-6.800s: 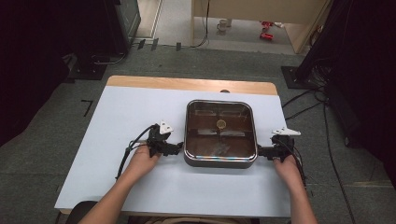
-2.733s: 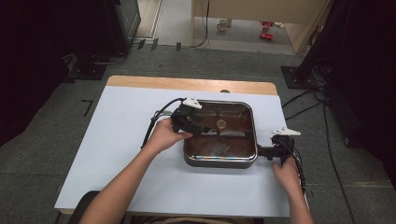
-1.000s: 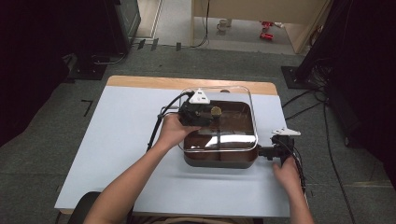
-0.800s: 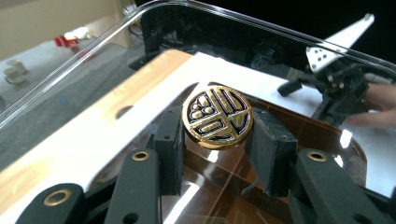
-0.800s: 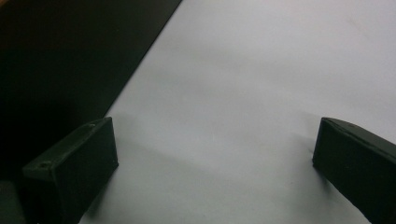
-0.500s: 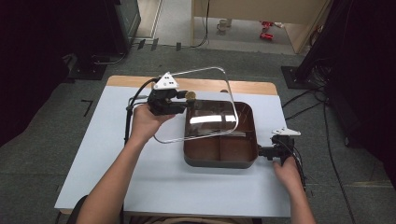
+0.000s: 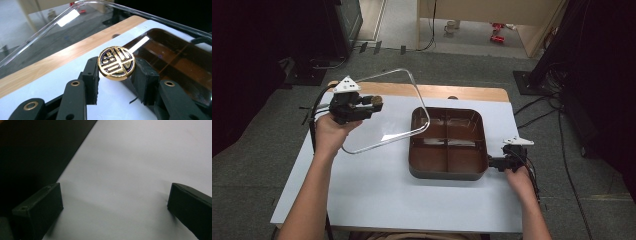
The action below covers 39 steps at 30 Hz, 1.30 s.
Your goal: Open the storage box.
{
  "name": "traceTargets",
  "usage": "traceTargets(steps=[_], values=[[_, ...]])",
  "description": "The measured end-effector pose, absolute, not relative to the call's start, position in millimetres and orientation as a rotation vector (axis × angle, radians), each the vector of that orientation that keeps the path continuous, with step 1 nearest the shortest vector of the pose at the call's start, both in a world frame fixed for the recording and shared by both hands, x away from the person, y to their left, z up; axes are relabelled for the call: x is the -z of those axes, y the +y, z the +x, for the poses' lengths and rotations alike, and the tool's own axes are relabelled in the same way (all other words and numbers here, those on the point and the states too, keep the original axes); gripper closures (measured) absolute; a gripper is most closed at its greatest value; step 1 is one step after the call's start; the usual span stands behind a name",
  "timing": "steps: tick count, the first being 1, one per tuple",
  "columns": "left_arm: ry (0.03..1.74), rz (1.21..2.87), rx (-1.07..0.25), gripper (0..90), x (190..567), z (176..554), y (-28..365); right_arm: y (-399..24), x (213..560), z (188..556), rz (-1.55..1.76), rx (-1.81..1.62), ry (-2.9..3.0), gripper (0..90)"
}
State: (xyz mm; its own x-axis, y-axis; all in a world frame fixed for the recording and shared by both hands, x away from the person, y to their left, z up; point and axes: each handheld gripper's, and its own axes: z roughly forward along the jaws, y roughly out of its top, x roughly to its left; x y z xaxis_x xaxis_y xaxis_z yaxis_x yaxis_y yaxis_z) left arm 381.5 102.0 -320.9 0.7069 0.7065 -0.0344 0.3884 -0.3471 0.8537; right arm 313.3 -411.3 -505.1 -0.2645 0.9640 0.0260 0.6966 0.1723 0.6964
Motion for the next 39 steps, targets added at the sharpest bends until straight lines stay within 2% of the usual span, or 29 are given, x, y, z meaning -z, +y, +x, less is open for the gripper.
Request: traceTargets(steps=[9, 16, 27, 39], values=[[0.983, 1.921, -0.439, 59.0, 339.2, 392.2, 143.4, -411.5, 505.0, 313.5, 1.567, -0.847, 2.034, 0.0], [1.087, 1.904, -0.43, 59.0, 370.7, 410.5, 162.1, -411.4, 505.1, 313.5, 1.566, -0.847, 2.033, 0.0], [1.235, 1.966, -0.432, 59.0, 421.9, 436.5, 173.4, -411.2, 505.1, 313.4, 1.565, -0.846, 2.032, 0.0], [1.326, 2.025, -0.425, 58.9, 458.9, 453.1, 172.8, -411.1, 505.1, 313.4, 1.564, -0.845, 2.031, 0.0]])
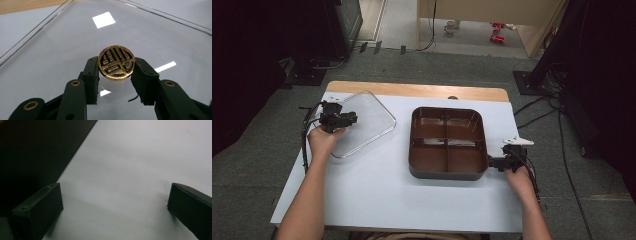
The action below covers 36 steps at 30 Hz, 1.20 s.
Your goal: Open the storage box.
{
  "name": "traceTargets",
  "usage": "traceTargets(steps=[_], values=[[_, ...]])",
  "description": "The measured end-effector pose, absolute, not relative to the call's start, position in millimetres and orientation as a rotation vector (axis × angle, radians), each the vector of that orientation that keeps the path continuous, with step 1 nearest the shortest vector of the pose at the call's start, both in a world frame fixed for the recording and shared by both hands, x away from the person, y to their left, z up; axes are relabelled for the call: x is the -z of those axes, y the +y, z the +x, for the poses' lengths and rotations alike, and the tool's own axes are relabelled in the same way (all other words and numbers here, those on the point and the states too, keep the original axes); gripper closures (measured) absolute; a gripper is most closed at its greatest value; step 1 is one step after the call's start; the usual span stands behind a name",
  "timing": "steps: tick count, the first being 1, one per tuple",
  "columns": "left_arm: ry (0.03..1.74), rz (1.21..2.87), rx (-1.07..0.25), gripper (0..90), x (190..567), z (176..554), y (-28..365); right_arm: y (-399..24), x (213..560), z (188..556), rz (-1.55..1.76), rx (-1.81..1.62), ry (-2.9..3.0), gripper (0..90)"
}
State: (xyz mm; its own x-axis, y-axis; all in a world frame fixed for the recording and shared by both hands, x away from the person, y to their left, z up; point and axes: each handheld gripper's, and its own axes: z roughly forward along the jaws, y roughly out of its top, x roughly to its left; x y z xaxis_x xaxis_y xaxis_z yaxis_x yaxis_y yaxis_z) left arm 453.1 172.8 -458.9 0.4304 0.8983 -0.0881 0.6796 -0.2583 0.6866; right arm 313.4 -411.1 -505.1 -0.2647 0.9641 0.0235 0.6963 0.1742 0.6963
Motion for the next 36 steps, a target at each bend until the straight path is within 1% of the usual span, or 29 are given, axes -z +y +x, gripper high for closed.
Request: traceTargets(steps=[8, 18, 19, 20, 23, 28, 36], values=[[1.331, 2.083, -0.464, 58.8, 469.9, 456.6, 167.2, -411.1, 505.1, 313.4, 1.565, -0.845, 2.032, 0.0], [1.347, 2.066, -0.432, 57.3, 468.4, 456.6, 168.3, -411.1, 505.1, 313.4, 1.565, -0.845, 2.032, 0.0], [1.349, 2.055, -0.415, 53.9, 466.5, 456.4, 169.2, -411.1, 505.1, 313.4, 1.565, -0.845, 2.031, 0.0], [1.351, 2.038, -0.409, 52.4, 463.6, 455.7, 170.4, -411.1, 505.1, 313.4, 1.565, -0.845, 2.032, 0.0], [1.336, 1.968, -0.399, 49.5, 449.3, 450.8, 174.0, -411.1, 505.1, 313.4, 1.565, -0.845, 2.032, 0.0], [1.278, 1.916, -0.392, 44.6, 424.6, 439.0, 175.7, -411.1, 505.1, 313.4, 1.565, -0.845, 2.032, 0.0], [1.174, 1.924, -0.34, 38.9, 403.7, 422.4, 159.6, -411.1, 505.1, 313.4, 1.564, -0.845, 2.032, 0.0]])
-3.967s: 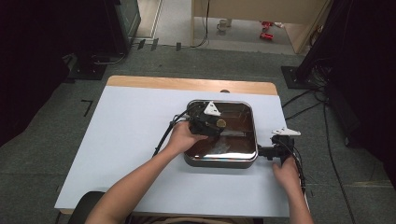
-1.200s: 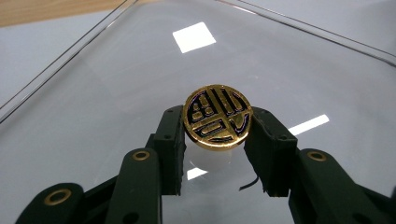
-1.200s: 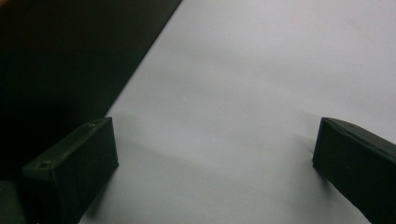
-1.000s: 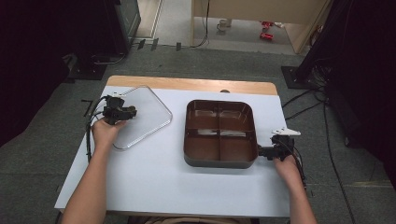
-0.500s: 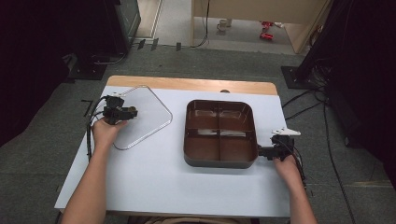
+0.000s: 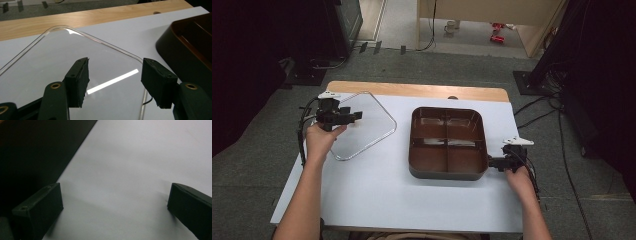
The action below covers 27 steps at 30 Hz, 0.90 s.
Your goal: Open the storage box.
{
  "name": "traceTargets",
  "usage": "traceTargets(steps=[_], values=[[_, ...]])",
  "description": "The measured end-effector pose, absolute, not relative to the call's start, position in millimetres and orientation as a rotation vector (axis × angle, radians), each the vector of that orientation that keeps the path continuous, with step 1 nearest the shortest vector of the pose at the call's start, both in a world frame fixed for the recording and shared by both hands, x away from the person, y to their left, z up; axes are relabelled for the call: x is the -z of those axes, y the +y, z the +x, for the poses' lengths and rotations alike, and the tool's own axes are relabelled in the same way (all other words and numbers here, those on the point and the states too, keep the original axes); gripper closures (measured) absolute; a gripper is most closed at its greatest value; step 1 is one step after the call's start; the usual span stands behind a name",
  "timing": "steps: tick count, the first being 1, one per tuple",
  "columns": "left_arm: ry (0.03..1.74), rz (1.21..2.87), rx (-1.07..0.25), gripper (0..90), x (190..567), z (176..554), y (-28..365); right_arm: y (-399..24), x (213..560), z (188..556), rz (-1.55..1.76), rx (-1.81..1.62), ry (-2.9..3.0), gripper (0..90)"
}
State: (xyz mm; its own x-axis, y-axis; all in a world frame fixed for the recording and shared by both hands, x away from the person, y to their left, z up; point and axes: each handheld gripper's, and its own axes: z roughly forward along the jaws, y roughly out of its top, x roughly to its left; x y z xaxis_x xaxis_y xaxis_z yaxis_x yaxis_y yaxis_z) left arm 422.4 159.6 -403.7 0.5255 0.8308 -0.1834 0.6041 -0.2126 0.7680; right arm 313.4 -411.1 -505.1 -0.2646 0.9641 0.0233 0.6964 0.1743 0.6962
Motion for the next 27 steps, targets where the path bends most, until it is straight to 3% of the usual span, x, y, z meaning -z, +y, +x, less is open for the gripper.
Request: traceTargets(steps=[14, 27], values=[[1.001, 1.936, -0.298, 36.5, 390.0, 395.0, 117.7, -411.1, 505.1, 313.3, 1.564, -0.845, 2.032, 0.0], [0.915, 2.007, -0.232, 32.6, 410.0, 377.0, 81.8, -411.1, 505.1, 313.3, 1.564, -0.845, 2.032, 0.0]])
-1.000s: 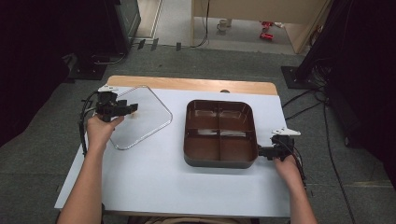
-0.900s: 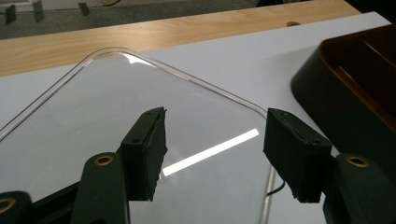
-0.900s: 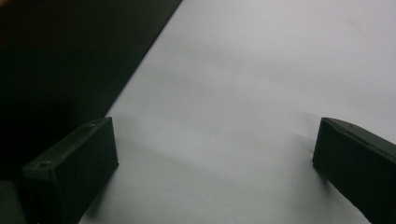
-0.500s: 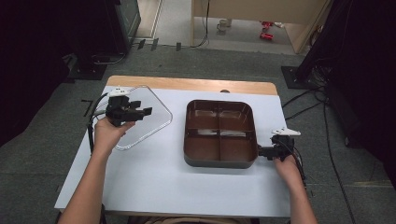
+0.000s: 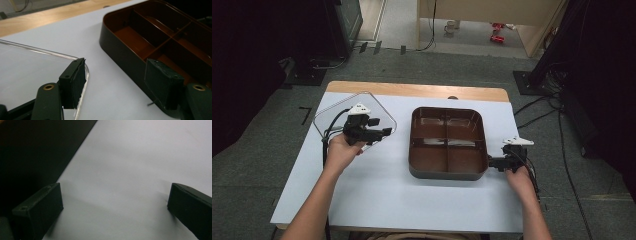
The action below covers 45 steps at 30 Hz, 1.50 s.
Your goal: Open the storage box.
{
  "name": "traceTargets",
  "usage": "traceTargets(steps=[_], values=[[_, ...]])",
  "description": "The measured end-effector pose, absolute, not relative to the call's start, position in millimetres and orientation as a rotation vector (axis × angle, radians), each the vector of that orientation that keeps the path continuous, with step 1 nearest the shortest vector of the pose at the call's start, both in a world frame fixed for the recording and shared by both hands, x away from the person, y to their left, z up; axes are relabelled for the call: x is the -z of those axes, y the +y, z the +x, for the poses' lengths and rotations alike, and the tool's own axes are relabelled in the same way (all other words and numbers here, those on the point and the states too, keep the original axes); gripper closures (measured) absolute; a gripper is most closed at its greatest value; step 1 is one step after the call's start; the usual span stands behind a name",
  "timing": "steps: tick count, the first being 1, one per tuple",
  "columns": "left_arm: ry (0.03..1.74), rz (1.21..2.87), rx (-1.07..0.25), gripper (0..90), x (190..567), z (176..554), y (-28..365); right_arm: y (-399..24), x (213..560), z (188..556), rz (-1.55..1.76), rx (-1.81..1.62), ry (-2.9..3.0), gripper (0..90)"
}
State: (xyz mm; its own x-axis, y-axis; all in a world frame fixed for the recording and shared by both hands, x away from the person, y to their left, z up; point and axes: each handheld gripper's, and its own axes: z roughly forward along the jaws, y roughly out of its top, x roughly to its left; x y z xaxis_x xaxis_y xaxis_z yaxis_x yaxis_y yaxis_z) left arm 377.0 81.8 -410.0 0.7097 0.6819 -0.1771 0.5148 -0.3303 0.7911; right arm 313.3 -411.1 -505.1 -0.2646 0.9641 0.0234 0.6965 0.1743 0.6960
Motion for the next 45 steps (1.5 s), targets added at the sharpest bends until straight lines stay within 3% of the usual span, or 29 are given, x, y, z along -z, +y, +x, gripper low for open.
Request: traceTargets(steps=[24, 37, 42, 45], values=[[0.874, 2.169, -0.149, 30.9, 467.0, 370.8, 57.1, -411.1, 505.0, 313.4, 1.564, -0.844, 2.032, 0.0], [0.877, 2.253, -0.173, 29.9, 484.5, 374.3, 55.5, -411.1, 505.1, 313.5, 1.564, -0.845, 2.032, 0.0], [0.843, 2.244, -0.207, 22.4, 489.4, 368.8, 52.0, -411.1, 505.1, 313.5, 1.565, -0.845, 2.032, 0.0], [0.775, 2.285, -0.299, 18.1, 493.2, 361.7, 46.7, -411.1, 505.0, 313.5, 1.565, -0.845, 2.032, 0.0]])
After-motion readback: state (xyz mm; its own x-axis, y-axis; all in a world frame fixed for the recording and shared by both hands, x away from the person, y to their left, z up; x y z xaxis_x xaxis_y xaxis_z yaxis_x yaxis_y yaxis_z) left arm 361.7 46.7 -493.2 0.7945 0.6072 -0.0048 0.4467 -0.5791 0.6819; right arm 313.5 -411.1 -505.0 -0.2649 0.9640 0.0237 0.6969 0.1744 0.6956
